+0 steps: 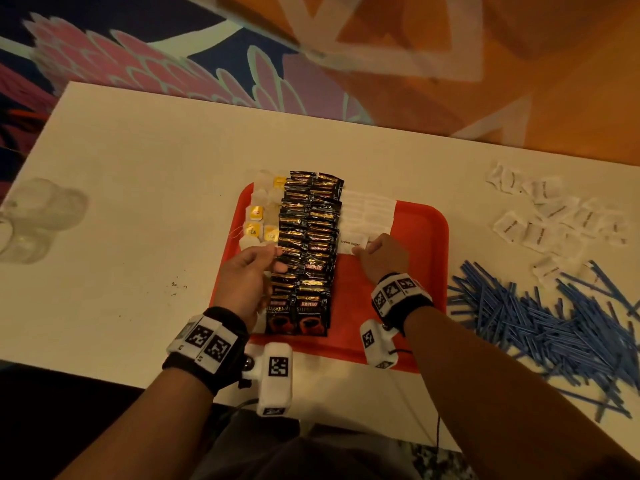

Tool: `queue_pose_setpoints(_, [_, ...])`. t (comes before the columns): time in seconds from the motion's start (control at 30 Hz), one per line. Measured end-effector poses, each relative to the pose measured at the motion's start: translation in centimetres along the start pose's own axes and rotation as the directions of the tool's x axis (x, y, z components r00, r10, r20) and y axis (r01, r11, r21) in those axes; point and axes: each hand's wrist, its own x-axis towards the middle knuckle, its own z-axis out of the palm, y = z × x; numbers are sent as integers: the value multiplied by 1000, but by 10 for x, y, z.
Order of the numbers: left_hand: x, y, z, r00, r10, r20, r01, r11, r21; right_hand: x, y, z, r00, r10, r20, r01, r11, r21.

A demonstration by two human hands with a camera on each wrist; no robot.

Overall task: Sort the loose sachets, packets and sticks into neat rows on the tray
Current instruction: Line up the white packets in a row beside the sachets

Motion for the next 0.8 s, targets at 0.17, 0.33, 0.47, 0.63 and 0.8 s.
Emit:
queue_pose_setpoints(0.17, [1,-2,0,1000,-3,4,3,1000,3,-3,-9,-1,936,-351,4,349,928,-129])
queue_pose_setpoints(0.33, [-2,-3,-1,1000,-3,7,3,1000,19,1,-12,3,887,-431,166,462,840,-285])
queue_pose_setpoints(0.47, [-3,-4,-2,1000,-15,20,15,1000,10,-6,-12,-7,915,-393,92,404,886,-229])
queue_pose_setpoints(0.63, [-5,-1,9,988,-89,122,103,988,-118,-23,-16,-30,938,-345,-24,344,938,-40])
queue_pose_setpoints(0.8, [-19,7,36,940,-96,327,162,970,-181,-56,-33,-59,903,-420,87,397,895,202])
